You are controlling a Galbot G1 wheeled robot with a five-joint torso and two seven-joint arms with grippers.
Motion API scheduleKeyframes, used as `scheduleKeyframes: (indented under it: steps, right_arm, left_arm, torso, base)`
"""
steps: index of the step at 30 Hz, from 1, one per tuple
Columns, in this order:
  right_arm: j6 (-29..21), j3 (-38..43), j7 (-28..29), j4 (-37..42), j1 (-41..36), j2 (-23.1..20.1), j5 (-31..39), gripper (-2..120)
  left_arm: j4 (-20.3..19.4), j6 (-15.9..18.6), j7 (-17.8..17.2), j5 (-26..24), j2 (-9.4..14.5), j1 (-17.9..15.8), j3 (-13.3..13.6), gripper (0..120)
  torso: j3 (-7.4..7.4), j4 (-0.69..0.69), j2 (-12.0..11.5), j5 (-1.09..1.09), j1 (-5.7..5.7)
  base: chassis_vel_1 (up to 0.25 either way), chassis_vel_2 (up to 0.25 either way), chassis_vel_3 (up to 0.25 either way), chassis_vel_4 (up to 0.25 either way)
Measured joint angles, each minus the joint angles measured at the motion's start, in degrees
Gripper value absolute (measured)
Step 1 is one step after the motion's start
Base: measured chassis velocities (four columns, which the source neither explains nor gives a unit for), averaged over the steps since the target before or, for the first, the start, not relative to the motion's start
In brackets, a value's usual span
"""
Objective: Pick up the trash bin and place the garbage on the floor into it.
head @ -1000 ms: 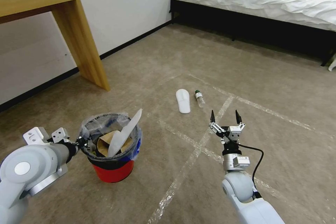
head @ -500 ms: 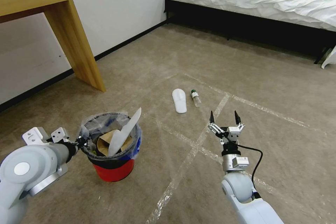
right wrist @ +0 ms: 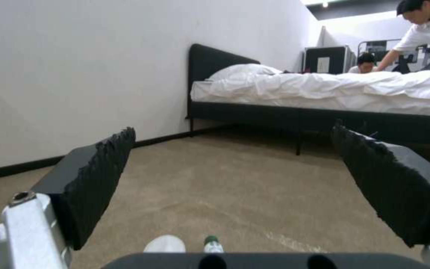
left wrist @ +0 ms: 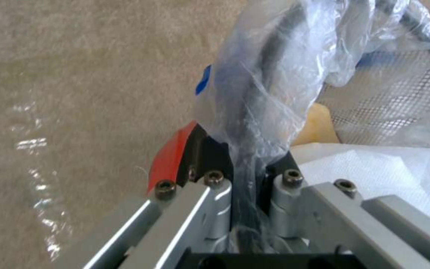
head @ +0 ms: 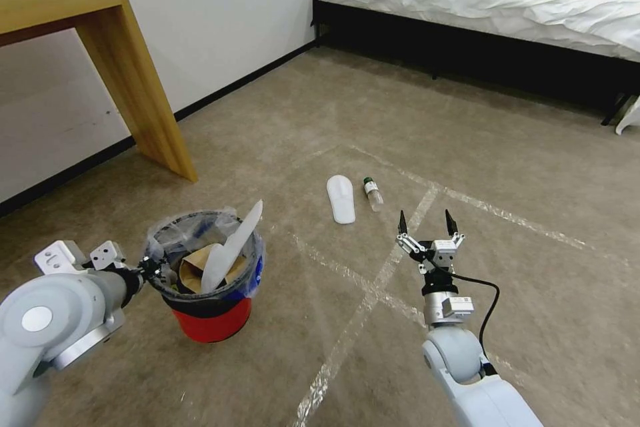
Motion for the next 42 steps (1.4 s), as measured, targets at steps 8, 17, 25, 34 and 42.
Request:
scheduleKeyframes:
  steps: [8,17,25,34,42]
  right_arm:
    - [-0.1,0.1,0.1,0.4,-0.1,-0.3,0.0,100]
    - [-0.1,0.4,0.1,0.7,-0.4,-0.2,0.0,100]
    - [0.0,0.6,0.1,0.8,-0.4,0.0,0.0,100]
    - [0.0,0.8,0.2,0.7,-0.2,0.2,0.0,100]
    - [0.0,0.7,0.2,0.4,0.0,0.4,0.0,100]
  left_arm:
    - [-0.3,0.0,0.0,0.3,-0.1,0.3,0.0,4]
    - [-0.3,0.3,0.1,0.8,0.2,0.6,0.2,4]
    - [0.0,0.7,0.2,1.3,0.1,0.6,0.7,4]
    - [0.2,1.3,0.3,1.7,0.0,0.5,0.8,4]
    - [0.3,1.4,0.5,1.8,0.0,0.4,1.1,4]
  torso:
    - [-0.01,0.00,0.0,0.01,0.00]
    - [-0.01,0.00,0.0,0.00,0.00]
    - [-0.01,0.00,0.0,0.00,0.00]
    - [-0.01,0.00,0.0,0.00,-0.01]
    - [-0.01,0.00,0.0,0.01,-0.01]
  base:
    - [-0.102,0.111,0.107,-0.105]
    - [-0.114,0.113,0.113,-0.123]
    - [-0.113,0.118,0.115,-0.122]
    - [-0.109,0.122,0.117,-0.124]
    - [-0.120,0.118,0.123,-0.109]
